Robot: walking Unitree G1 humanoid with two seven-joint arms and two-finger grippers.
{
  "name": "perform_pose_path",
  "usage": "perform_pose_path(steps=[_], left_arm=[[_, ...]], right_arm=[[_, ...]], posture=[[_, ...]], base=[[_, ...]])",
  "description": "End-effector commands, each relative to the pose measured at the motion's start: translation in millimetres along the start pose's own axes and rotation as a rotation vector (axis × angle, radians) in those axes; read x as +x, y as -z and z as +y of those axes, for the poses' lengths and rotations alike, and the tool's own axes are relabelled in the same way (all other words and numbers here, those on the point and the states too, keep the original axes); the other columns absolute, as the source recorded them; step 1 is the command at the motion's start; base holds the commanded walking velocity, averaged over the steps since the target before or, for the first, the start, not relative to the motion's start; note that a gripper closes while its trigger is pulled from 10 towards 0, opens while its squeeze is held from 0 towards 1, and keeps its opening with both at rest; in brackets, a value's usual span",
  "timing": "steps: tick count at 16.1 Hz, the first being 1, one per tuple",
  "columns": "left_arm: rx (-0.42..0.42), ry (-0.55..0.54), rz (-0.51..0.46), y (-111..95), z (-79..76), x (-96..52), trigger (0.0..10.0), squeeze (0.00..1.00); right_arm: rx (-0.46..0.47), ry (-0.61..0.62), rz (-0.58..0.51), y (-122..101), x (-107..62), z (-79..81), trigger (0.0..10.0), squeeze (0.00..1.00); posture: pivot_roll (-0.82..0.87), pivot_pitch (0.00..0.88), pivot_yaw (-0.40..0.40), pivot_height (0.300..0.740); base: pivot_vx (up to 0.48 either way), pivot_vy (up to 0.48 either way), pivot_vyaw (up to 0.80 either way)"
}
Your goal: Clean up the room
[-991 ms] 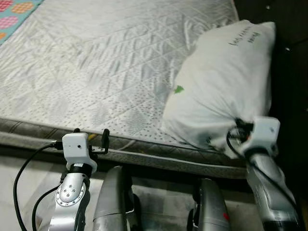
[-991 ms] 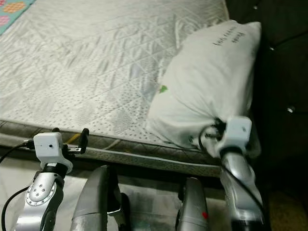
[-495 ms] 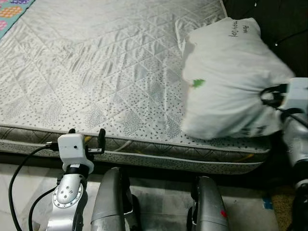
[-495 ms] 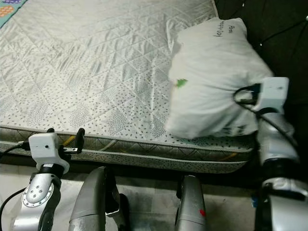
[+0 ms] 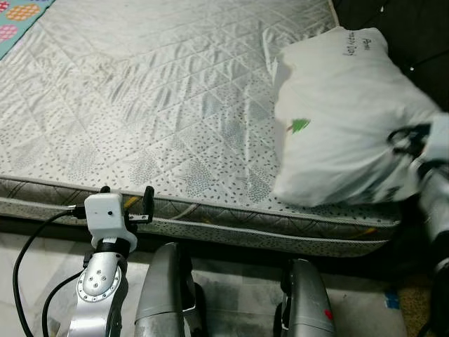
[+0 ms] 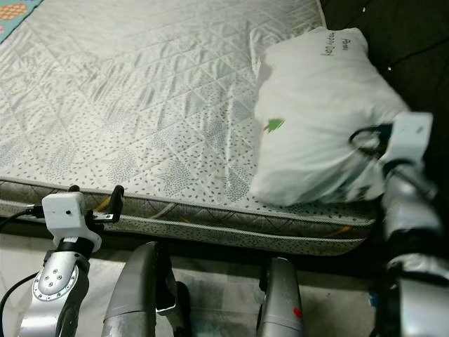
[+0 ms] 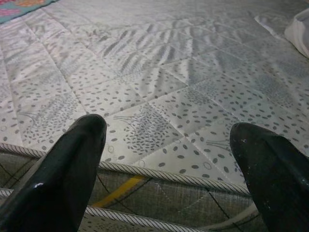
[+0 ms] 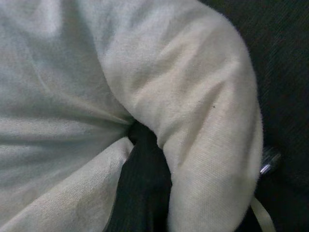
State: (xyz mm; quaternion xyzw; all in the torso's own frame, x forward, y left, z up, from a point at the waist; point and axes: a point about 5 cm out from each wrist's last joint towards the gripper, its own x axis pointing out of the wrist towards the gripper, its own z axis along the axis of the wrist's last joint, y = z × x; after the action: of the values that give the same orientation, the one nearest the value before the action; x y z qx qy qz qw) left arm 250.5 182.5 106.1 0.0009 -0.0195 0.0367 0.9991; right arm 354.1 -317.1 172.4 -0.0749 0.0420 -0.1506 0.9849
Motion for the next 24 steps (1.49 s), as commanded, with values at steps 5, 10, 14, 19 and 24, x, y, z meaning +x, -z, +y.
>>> perform_pose_path(steps=[5,10,14,19,24], left_arm=[[0.007,-0.001,0.007,-0.3,1.7,-2.2,10.0,0.00],[0.007,0.003,0.004,-0.9,0.7,-0.7,10.0,0.00],[0.008,-0.009,0.002,-1.1,3.2,-1.5,10.0,0.00],[0.004,-0.006,0.002,-0.4,0.8,-0.8,10.0,0.00],[0.003,-0.007,0.004,0.2,1.1,-1.2,10.0,0.00]], right_arm=[[-0.010,-0.080,-0.025,23.0,-14.6,36.0,8.9,0.00],[-0.076,-0.087,-0.148,-10.3,-3.9,41.9,10.0,1.00],[-0.127,0.025,-0.295,-47.3,-1.4,37.4,10.0,1.00],[-0.191,0.129,-0.364,-68.7,0.6,20.2,10.0,1.00],[-0.203,0.155,-0.344,-61.1,-1.0,7.0,10.0,1.00]], posture=[[0.11,0.191,0.004,0.583],[0.12,0.183,0.000,0.583],[0.12,0.178,-0.004,0.583],[0.12,0.178,-0.003,0.583],[0.11,0.177,-0.004,0.583]], base=[[0.000,0.000,0.00],[0.000,0.000,0.00],[0.000,0.000,0.00],[0.000,0.000,0.00],[0.000,0.000,0.00]])
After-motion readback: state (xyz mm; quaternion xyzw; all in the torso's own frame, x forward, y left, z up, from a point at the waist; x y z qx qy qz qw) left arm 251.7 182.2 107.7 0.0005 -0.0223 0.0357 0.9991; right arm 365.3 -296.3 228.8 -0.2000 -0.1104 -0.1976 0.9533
